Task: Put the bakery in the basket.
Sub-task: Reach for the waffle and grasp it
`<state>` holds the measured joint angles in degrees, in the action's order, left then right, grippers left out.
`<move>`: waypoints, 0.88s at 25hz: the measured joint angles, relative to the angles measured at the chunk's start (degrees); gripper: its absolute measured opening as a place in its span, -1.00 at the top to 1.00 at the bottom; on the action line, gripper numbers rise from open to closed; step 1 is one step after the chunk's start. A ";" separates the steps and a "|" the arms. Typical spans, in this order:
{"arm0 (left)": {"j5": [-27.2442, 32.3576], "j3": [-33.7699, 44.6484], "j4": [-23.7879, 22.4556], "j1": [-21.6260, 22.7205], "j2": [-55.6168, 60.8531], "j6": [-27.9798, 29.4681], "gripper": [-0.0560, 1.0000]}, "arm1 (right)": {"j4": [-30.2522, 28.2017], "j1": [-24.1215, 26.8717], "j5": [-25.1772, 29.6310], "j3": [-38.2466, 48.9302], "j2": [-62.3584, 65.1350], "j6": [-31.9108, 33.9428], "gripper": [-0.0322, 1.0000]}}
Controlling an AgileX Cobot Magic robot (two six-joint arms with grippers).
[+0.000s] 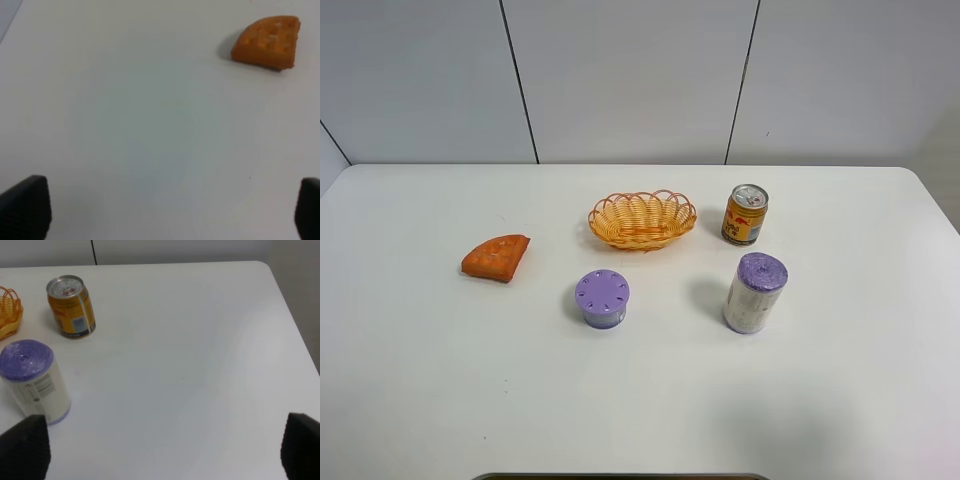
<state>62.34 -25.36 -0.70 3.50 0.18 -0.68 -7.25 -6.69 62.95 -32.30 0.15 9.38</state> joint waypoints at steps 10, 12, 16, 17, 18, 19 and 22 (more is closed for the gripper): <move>0.00 0.00 0.00 0.00 0.00 0.00 -0.99 | 0.00 0.00 0.00 0.00 0.00 0.00 -0.82; 0.00 0.00 0.00 0.00 0.00 0.00 -0.99 | 0.00 0.00 0.00 0.00 0.00 0.00 -0.82; 0.00 0.00 0.00 0.00 0.00 0.00 -0.99 | 0.00 0.00 0.00 0.00 0.00 0.00 -0.82; 0.00 0.00 0.00 0.00 0.00 0.00 -0.99 | 0.00 0.00 0.00 0.00 0.00 0.00 -0.82; 0.00 0.00 -0.07 0.00 0.00 0.00 -0.99 | 0.00 0.00 0.00 0.00 0.00 0.00 -0.82; 0.00 0.00 -0.15 0.00 0.00 0.00 -0.99 | 0.00 0.00 0.00 0.00 0.00 0.00 -0.82; 0.00 0.00 -0.21 0.00 0.00 0.00 -0.99 | 0.00 0.00 0.00 0.00 0.00 0.00 -0.82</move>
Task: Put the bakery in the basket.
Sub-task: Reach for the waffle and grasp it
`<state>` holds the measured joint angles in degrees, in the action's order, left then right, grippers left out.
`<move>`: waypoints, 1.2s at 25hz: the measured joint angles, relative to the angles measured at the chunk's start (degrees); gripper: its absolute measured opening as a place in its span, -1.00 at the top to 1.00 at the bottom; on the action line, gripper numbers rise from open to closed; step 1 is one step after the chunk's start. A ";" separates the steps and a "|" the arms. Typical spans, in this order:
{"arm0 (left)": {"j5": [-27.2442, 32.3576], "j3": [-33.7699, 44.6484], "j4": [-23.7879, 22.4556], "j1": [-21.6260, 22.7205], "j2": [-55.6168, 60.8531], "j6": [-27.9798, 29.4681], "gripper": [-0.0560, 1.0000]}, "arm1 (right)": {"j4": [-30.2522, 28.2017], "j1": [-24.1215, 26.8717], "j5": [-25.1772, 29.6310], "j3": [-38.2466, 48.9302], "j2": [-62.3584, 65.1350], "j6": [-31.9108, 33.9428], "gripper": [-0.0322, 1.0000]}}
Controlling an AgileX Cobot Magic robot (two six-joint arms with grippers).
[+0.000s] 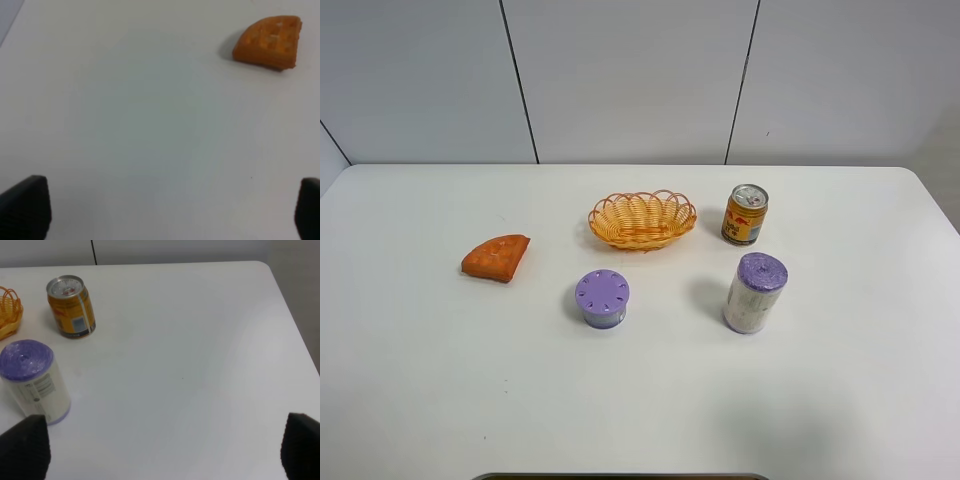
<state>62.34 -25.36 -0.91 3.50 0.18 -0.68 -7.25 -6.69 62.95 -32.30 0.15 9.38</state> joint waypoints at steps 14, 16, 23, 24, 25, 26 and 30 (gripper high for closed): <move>-0.05 -10.42 -0.05 0.00 -24.83 -2.82 -0.99 | 0.00 0.00 0.00 0.00 0.00 0.00 -0.82; -0.19 -12.53 -0.05 0.00 -29.86 -3.72 -0.99 | 0.00 0.00 0.00 0.00 0.00 0.00 -0.82; -3.23 -19.85 2.44 0.00 -46.83 -7.95 -0.99 | 0.00 0.00 0.00 0.00 0.00 0.00 -0.82; -3.80 -20.77 2.86 0.00 -48.94 -8.66 -0.99 | 0.00 0.00 0.00 0.00 0.00 0.00 -0.82; -4.27 -21.88 3.57 0.00 -51.46 -9.33 -0.99 | 0.00 0.00 0.00 0.00 0.00 0.00 -0.82; -4.88 -22.90 4.13 0.00 -54.03 -10.01 -0.99 | 0.00 0.00 0.00 0.00 0.00 0.00 -0.82; -7.28 -26.00 6.22 0.00 -63.26 -13.10 -0.99 | 0.00 0.00 0.00 0.00 0.00 0.00 -0.82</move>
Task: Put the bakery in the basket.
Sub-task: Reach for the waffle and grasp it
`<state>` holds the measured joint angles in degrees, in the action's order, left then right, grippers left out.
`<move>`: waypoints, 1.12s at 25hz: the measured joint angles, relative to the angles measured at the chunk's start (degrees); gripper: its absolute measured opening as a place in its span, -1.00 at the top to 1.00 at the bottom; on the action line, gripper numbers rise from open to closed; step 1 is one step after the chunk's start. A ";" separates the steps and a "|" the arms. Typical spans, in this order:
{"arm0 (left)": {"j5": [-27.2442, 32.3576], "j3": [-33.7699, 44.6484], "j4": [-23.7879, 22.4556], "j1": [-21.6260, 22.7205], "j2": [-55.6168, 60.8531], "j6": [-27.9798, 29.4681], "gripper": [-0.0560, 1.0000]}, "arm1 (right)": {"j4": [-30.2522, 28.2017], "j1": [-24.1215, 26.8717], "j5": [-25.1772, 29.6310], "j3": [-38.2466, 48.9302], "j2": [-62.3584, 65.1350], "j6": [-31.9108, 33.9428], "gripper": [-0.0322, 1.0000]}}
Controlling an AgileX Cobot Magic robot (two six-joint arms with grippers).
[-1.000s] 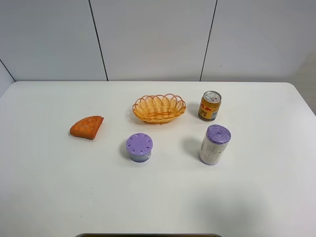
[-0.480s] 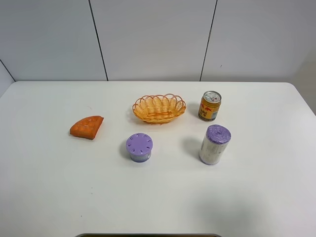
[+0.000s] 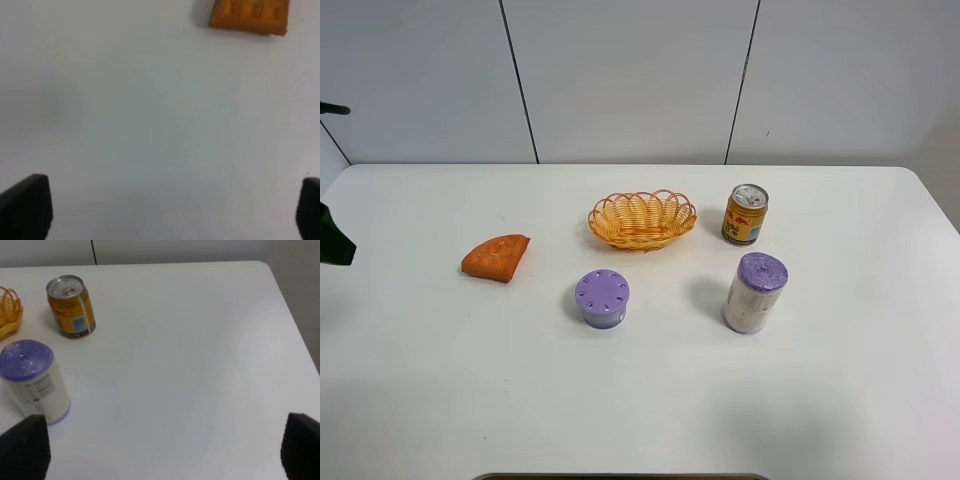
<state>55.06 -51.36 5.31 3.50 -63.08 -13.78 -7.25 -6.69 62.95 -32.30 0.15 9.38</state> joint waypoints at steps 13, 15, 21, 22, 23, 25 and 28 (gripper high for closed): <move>-7.58 -8.79 3.20 -6.94 -20.25 -8.29 -0.99 | 0.00 0.00 0.00 0.00 0.00 0.00 -0.82; -8.04 -10.77 3.20 -8.68 -23.60 -8.94 -0.99 | 0.00 0.00 0.00 0.00 0.00 0.00 -0.82; -8.17 -15.86 3.15 -12.59 -31.94 -10.13 -0.99 | 0.00 0.00 0.00 0.00 0.00 0.00 -0.82; -8.17 -16.54 3.15 -12.92 -33.16 -10.30 -0.99 | 0.00 0.00 0.00 0.00 0.00 0.00 -0.82; -8.17 -17.06 3.15 -13.08 -34.09 -10.50 -0.99 | 0.00 0.00 0.00 0.00 0.00 0.00 -0.82; -8.22 -17.97 3.37 -13.21 -36.17 -10.78 -0.99 | 0.00 0.00 0.00 0.00 0.00 0.00 -0.82; -8.81 -18.69 3.88 -13.21 -38.52 -10.90 -0.99 | 0.00 0.00 0.00 0.00 0.00 0.00 -0.82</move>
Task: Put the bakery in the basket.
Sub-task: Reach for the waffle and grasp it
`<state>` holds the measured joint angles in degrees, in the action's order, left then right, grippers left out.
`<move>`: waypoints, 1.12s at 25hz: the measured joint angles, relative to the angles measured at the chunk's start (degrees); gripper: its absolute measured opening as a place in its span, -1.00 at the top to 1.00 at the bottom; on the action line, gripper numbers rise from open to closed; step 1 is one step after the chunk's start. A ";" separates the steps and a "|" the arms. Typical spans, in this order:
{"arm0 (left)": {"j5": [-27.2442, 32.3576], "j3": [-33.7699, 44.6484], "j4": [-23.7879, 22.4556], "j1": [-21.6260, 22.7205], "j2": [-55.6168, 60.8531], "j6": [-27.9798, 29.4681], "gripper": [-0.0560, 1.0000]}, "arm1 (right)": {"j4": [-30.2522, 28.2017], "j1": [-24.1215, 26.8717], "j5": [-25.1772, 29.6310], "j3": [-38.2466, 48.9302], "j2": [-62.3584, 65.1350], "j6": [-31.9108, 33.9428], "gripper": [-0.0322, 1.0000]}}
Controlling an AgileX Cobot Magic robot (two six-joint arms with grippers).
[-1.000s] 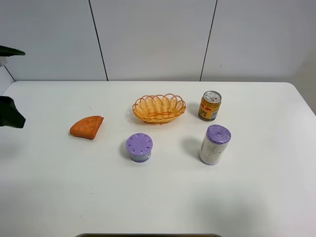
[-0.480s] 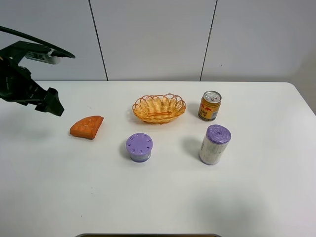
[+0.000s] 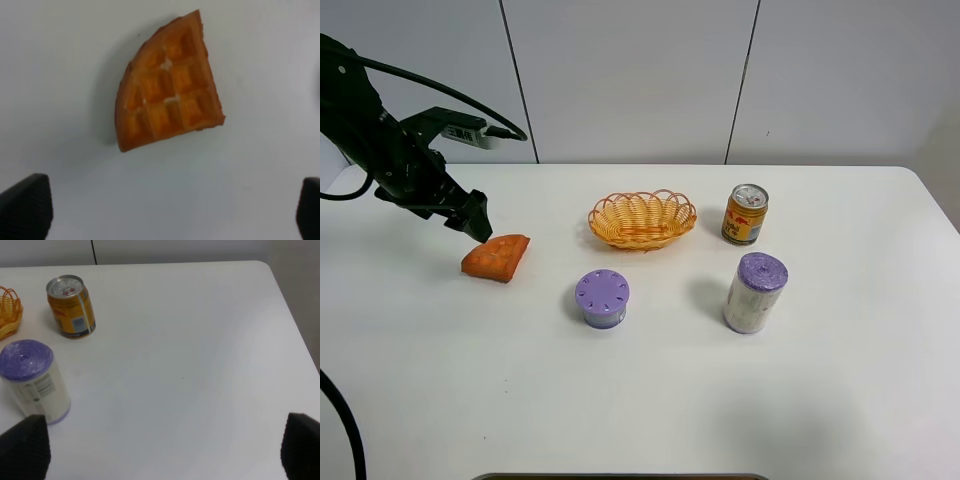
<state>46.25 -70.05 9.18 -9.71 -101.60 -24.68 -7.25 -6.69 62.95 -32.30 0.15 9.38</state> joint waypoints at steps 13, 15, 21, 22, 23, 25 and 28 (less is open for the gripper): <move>-6.76 -0.43 3.99 0.00 -7.79 -2.13 -0.99 | 0.00 0.00 0.00 0.00 0.00 0.00 -0.82; -7.98 -0.43 4.17 0.00 -8.98 -2.37 -0.99 | 0.00 0.00 0.00 0.00 0.00 0.00 -0.82; -11.00 -0.43 4.35 0.00 -11.75 -2.55 -0.99 | 0.00 0.00 0.00 0.00 0.00 0.00 -0.82; -11.55 -0.43 4.40 0.00 -12.15 -2.55 -0.99 | 0.00 0.00 0.00 0.00 0.00 0.00 -0.82; -11.90 -0.43 4.40 0.00 -12.42 -2.55 -0.99 | 0.00 0.00 0.00 0.00 0.00 0.00 -0.82; -12.84 -0.43 4.40 0.00 -12.90 -2.55 -0.99 | 0.00 0.00 0.00 0.00 0.00 0.00 -0.82; -13.90 -0.43 4.40 0.00 -13.44 -2.55 -0.99 | 0.00 0.00 0.00 0.00 0.00 0.00 -0.82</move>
<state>32.35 -70.48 13.58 -9.71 -115.04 -27.24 -7.25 -6.69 62.95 -32.30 0.15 9.38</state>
